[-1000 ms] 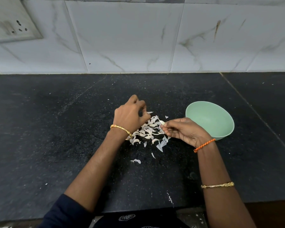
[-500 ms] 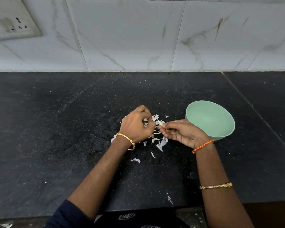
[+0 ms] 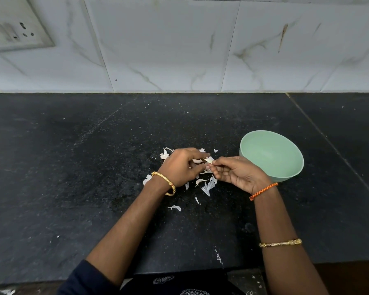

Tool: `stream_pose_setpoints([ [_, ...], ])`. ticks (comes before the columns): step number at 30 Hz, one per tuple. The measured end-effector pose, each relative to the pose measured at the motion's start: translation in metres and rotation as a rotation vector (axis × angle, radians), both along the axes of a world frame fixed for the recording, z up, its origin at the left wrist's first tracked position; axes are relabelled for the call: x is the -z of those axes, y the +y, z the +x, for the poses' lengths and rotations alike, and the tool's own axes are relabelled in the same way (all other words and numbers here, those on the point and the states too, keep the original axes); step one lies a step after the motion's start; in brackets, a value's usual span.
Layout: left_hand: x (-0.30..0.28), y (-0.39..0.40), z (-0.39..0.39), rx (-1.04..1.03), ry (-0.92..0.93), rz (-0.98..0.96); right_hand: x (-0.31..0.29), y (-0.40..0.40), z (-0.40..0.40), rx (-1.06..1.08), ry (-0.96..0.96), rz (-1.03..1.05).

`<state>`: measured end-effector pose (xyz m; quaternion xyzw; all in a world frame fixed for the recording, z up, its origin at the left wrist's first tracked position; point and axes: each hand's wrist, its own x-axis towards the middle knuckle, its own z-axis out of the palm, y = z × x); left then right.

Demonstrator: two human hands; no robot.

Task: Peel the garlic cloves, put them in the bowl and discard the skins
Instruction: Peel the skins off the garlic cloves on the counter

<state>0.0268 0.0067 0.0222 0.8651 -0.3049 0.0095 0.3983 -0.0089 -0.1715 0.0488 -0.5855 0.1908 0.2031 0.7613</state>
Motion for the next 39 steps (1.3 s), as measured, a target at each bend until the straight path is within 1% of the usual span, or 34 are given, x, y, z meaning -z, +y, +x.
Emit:
stream_pose_setpoints([
  [3,-0.002,-0.004,-0.003,-0.058,0.004,-0.067,-0.001,0.001,0.0,-0.014,-0.018,-0.01],
  [5,-0.006,-0.007,-0.003,-0.146,0.083,-0.11,0.0,0.0,-0.001,-0.017,-0.066,-0.021],
  [8,-0.01,-0.009,-0.002,-0.236,0.238,-0.213,0.005,0.002,-0.002,0.03,-0.198,-0.044],
  [10,-0.014,-0.01,-0.002,-0.258,0.295,-0.264,0.008,0.006,-0.003,0.091,-0.309,-0.079],
  [12,-0.017,-0.01,-0.003,-0.267,0.339,-0.274,0.011,0.011,-0.004,0.135,-0.391,-0.109],
  [14,-0.02,-0.009,-0.005,-0.254,0.308,-0.203,0.013,0.016,-0.003,0.161,-0.44,-0.151],
  [16,-0.023,-0.009,-0.005,-0.237,0.211,-0.084,0.015,0.018,-0.001,0.173,-0.472,-0.206],
  [19,-0.029,-0.007,-0.004,-0.278,0.072,0.116,0.016,0.019,0.001,0.178,-0.515,-0.282],
  [22,-0.036,-0.008,-0.005,-0.306,0.063,0.222,0.017,0.019,0.001,0.155,-0.559,-0.35],
  [26,-0.041,-0.014,-0.007,-0.352,0.069,0.244,0.015,0.019,0.004,0.093,-0.616,-0.476],
  [31,-0.04,-0.018,-0.012,-0.396,0.096,0.19,0.013,0.02,0.003,0.108,-0.588,-0.417],
  [36,-0.04,-0.021,-0.015,-0.426,0.008,0.225,0.012,0.02,0.002,0.092,-0.615,-0.489],
  [39,-0.039,-0.021,-0.015,-0.432,-0.023,0.211,0.01,0.019,0.003,0.092,-0.632,-0.522],
])
